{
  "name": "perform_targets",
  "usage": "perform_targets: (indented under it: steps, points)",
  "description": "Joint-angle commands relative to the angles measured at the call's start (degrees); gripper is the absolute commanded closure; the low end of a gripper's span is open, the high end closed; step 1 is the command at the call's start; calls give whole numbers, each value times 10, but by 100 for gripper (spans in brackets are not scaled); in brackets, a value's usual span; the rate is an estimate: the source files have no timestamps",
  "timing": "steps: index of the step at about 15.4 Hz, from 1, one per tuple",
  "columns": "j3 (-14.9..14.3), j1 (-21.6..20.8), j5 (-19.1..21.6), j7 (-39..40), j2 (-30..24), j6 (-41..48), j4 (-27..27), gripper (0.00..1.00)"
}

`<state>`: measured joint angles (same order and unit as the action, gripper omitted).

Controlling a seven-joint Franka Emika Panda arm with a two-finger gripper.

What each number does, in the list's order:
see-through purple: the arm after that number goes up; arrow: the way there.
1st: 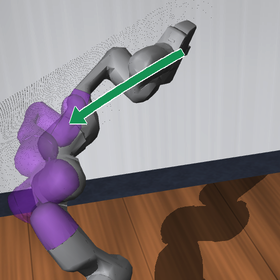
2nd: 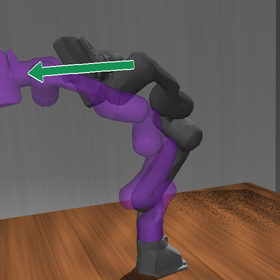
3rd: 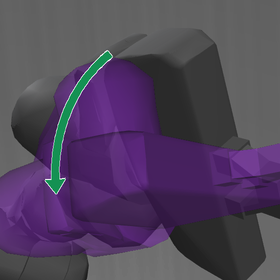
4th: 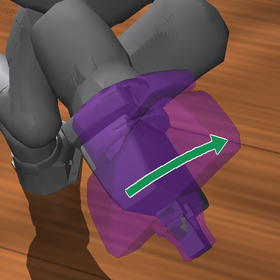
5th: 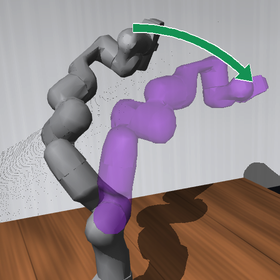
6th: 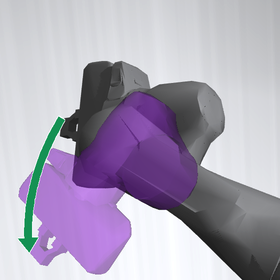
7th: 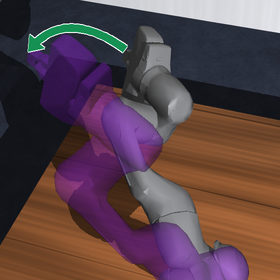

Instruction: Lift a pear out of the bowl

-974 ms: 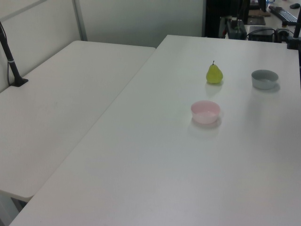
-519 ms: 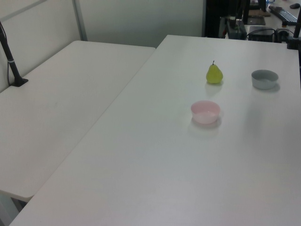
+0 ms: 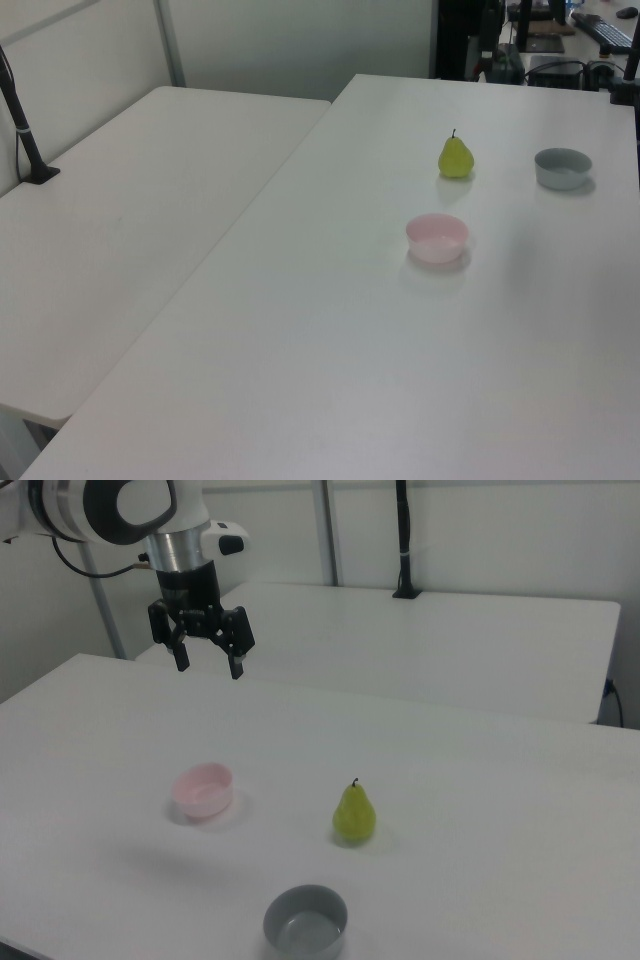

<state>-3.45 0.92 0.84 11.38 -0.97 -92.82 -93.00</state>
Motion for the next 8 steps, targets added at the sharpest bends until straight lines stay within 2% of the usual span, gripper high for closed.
perform_targets:
  steps: [1, 6, 8]
  points:
    - [18, 15, -1, 14, -10, -14, -15, 0]
    - [18, 12, -1, 10, -4, -17, -13, 0]
    - [18, 13, -1, 9, -4, -45, -15, 0]
